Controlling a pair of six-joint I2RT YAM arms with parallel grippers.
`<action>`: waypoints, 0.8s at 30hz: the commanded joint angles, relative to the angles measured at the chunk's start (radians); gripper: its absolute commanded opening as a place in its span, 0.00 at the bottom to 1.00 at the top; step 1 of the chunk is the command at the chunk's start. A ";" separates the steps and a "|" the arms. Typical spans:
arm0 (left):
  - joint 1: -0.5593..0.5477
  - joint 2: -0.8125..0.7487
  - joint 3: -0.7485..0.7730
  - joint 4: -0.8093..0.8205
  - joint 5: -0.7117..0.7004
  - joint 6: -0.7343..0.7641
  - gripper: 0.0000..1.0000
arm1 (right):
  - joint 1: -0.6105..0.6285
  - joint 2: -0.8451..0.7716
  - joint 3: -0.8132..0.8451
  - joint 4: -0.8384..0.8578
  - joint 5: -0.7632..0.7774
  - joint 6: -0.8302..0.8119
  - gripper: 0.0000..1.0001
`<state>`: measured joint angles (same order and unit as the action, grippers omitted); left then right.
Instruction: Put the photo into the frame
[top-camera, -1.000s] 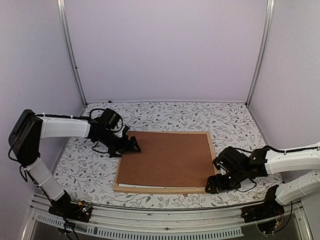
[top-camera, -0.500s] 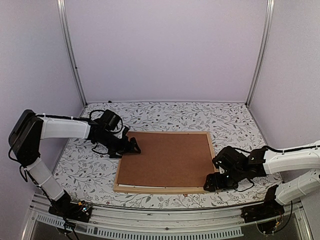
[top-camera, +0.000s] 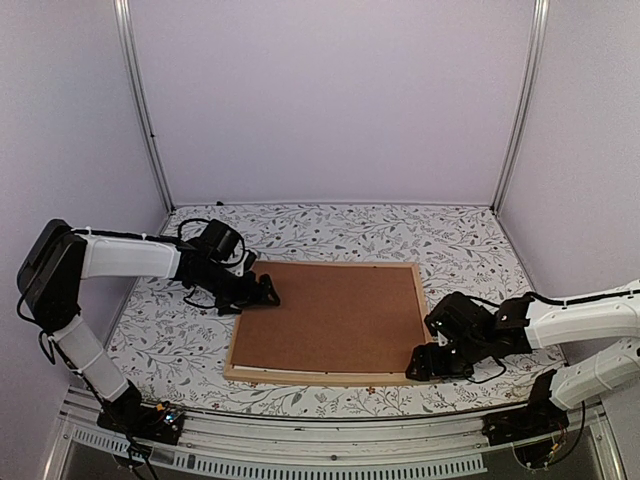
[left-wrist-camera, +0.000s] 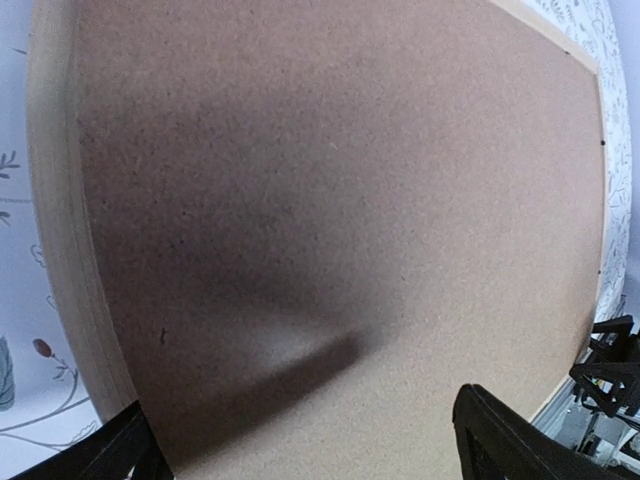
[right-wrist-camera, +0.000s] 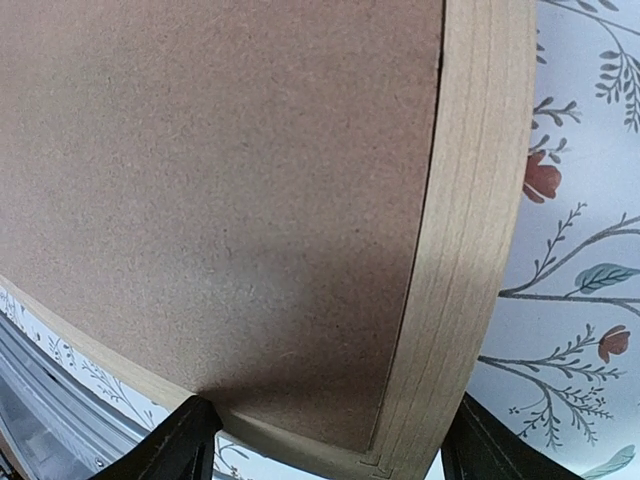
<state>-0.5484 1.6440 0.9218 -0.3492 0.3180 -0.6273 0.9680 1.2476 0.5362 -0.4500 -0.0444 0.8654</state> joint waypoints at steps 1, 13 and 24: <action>-0.010 -0.014 0.004 0.021 0.026 0.015 0.97 | 0.000 0.042 -0.046 0.071 -0.006 0.066 0.76; -0.028 0.006 -0.017 0.004 -0.035 0.030 0.97 | -0.001 0.058 -0.057 0.083 -0.017 0.076 0.80; -0.065 -0.005 0.026 -0.096 -0.149 0.052 1.00 | -0.001 0.014 -0.037 0.031 0.006 0.062 0.86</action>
<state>-0.5774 1.6440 0.9287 -0.3569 0.2100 -0.5964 0.9680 1.2446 0.5240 -0.3885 -0.0570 0.9241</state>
